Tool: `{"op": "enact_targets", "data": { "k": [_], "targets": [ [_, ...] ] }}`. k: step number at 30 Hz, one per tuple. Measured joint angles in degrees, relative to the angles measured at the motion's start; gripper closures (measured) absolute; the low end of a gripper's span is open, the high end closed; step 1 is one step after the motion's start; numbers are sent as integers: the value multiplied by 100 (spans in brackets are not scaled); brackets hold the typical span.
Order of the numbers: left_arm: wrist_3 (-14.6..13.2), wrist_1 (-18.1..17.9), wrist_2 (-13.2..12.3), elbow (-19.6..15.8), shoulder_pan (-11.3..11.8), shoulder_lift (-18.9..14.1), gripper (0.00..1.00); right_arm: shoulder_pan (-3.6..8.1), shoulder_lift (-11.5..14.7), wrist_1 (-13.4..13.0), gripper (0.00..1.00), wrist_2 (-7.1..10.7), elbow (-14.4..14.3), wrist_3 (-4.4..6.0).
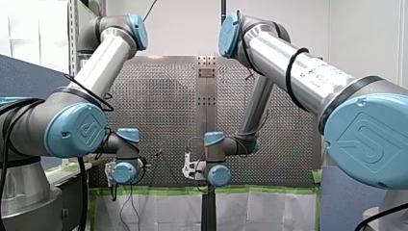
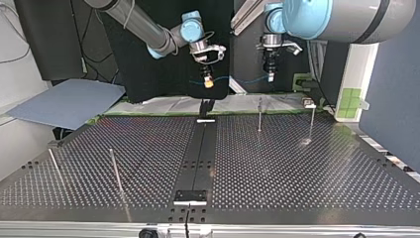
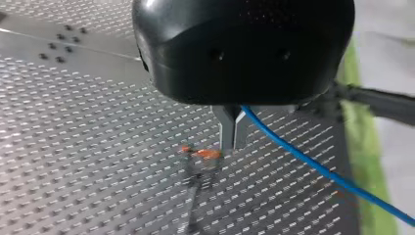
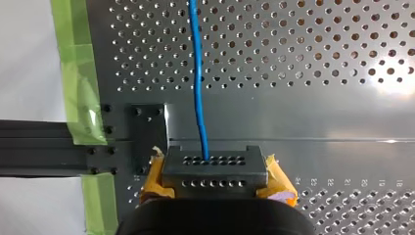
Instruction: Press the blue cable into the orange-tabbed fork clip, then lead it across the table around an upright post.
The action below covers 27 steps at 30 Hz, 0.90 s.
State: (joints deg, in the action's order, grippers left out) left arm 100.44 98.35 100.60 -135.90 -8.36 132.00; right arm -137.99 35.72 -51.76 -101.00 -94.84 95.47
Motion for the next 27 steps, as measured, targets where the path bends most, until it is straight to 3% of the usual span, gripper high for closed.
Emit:
{"op": "enact_targets", "data": {
  "k": [9, 27],
  "targets": [
    [-33, 212, -202, 265, 19, 188, 100, 58, 0, 402, 100, -1, 313, -25],
    [-40, 769, -196, 951, 284, 189, 100, 357, -6, 324, 100, 147, 346, -79]
  ]
}}
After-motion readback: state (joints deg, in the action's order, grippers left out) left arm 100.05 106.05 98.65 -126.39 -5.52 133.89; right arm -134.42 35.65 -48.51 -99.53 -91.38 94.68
